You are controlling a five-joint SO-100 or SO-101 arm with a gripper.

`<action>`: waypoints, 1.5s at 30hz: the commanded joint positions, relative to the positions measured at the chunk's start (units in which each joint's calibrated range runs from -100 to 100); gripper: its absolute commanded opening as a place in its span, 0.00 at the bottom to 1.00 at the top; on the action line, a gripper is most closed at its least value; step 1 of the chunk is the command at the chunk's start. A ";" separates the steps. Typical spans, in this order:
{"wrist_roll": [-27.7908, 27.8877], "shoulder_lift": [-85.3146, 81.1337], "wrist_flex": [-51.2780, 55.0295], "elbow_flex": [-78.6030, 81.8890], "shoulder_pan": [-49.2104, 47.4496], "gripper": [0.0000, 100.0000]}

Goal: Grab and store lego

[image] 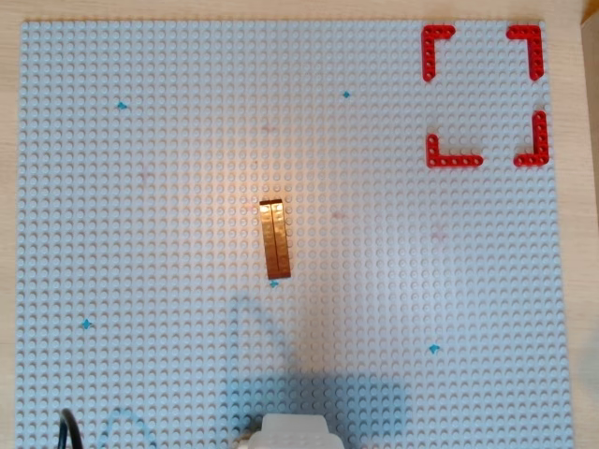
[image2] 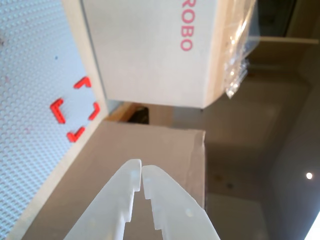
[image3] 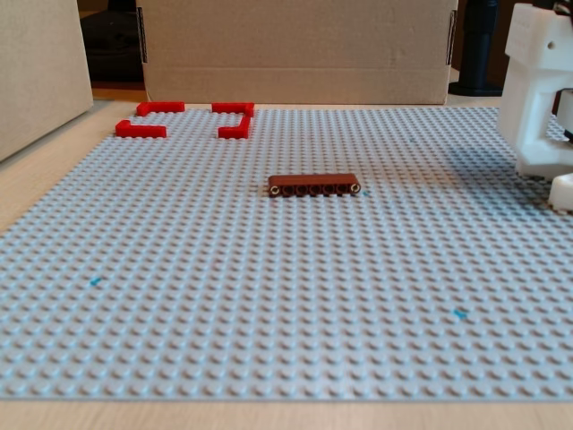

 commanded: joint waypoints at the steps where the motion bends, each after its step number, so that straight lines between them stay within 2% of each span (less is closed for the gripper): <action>1: -0.11 -0.67 0.51 -1.05 0.41 0.01; 45: -0.11 -0.67 0.51 -0.96 0.86 0.01</action>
